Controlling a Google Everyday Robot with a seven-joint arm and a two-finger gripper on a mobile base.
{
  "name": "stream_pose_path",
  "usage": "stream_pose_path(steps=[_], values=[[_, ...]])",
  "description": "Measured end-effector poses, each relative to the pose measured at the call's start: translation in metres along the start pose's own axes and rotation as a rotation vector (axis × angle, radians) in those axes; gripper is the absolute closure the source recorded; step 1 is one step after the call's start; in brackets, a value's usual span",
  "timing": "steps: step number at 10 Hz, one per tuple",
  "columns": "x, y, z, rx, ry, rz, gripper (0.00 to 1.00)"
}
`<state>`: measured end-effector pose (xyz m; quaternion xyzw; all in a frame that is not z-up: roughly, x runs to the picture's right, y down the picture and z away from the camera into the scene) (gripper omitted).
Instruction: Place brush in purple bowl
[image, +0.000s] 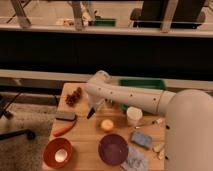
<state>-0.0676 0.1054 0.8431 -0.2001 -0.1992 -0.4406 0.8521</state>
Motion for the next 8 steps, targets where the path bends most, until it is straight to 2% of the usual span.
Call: stream_pose_path(steps=[8], values=[[-0.002, 0.011, -0.024, 0.0, -0.022, 0.012, 1.0]])
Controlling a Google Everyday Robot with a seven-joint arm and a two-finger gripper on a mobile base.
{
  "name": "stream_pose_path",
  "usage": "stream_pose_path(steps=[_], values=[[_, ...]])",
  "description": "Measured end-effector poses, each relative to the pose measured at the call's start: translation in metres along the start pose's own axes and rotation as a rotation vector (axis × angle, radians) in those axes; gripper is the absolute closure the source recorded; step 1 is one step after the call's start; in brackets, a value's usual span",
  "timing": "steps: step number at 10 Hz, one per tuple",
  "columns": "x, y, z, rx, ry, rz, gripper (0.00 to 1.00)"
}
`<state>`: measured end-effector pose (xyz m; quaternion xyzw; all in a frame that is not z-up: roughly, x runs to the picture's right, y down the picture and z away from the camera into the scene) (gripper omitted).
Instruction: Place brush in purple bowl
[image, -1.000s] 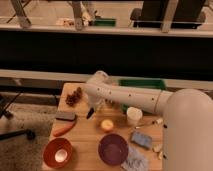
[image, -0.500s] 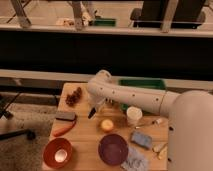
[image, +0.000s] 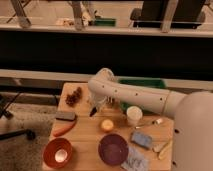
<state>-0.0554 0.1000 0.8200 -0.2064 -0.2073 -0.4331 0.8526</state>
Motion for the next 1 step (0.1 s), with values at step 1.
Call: stream_pose_path(steps=[1], values=[[-0.0028, 0.0022, -0.004, -0.002, -0.008, 0.001, 1.0]])
